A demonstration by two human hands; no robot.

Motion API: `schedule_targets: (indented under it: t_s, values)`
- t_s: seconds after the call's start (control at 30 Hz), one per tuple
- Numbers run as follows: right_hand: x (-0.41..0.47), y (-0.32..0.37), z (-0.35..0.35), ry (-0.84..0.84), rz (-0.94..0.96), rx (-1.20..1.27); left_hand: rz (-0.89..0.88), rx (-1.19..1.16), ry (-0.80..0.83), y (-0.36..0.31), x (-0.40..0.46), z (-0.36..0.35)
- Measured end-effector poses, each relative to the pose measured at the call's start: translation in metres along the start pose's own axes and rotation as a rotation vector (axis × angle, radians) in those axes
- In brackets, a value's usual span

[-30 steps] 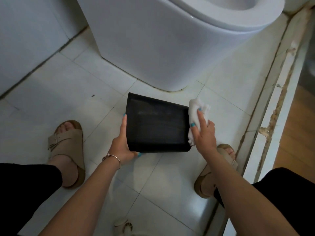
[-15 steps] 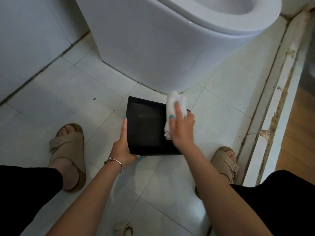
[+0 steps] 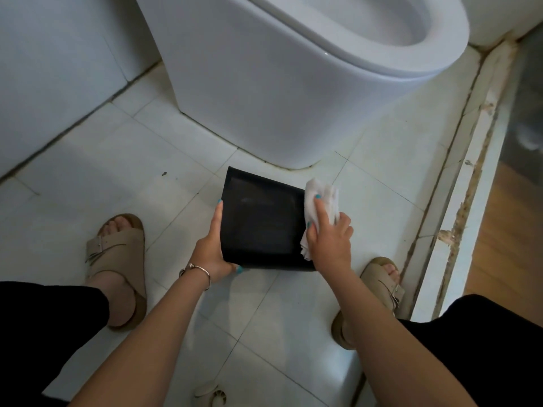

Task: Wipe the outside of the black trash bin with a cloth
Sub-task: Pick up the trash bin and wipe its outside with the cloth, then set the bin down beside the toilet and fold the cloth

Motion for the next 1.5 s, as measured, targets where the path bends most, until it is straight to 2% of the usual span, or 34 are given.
schedule_targets:
  t_s: [0.23, 0.37, 0.47, 0.57, 0.63, 0.73, 0.9, 1.1, 1.2, 1.3, 1.37, 1.43, 1.5]
  values:
    - [-0.002, -0.007, 0.024, 0.081, -0.136, 0.574, -0.11, 0.023, 0.0, -0.016, -0.015, 0.01]
    - [-0.014, 0.007, 0.05, 0.041, -0.101, 0.659, -0.169, 0.181, -0.005, -0.038, -0.026, 0.014]
    - [-0.021, 0.01, 0.064, 0.037, -0.142, 0.726, -0.213, 0.355, -0.043, -0.064, -0.033, 0.024]
    - [-0.028, 0.011, 0.081, 0.031, -0.169, 0.768, -0.154, 0.535, -0.155, -0.083, -0.032, 0.049]
    - [-0.036, 0.009, 0.09, 0.035, -0.176, 0.786, -0.109, 0.641, -0.171, -0.092, -0.032, 0.062]
    - [-0.052, 0.008, 0.095, 0.049, -0.172, 0.798, -0.163, 0.702, -0.182, -0.096, -0.038, 0.07]
    - [-0.069, 0.011, 0.1, 0.03, -0.115, 0.873, -0.344, 0.822, -0.149, -0.103, -0.05, 0.071]
    - [-0.07, 0.016, 0.109, -0.026, -0.073, 0.939, -0.563, 1.098, -0.146, -0.113, -0.036, 0.076]
    - [-0.07, 0.018, 0.111, -0.039, -0.061, 0.944, -0.829, 1.327, -0.192, -0.127, -0.041, 0.061]
    - [-0.069, 0.019, 0.11, -0.031, -0.048, 0.967, -1.02, 1.342, -0.287, -0.133, -0.043, 0.063]
    - [-0.07, 0.021, 0.107, -0.015, -0.03, 0.973, -0.982, 1.376, -0.273, -0.131, -0.034, 0.07]
    - [-0.069, 0.022, 0.103, 0.0, -0.024, 0.963, -0.852, 1.415, -0.207, -0.122, -0.025, 0.079]
    - [-0.068, 0.025, 0.098, 0.013, -0.016, 0.934, -0.759, 1.306, -0.127, -0.112, -0.017, 0.088]
Point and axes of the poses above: each hand's wrist, its own x-axis towards the middle knuckle, its own z-axis out of the back of the hand, y = z × x, the point moved 10 cm from there along x, towards the middle knuckle, and after that the axes turned 1 degree about -x, right-handed, at the moved point
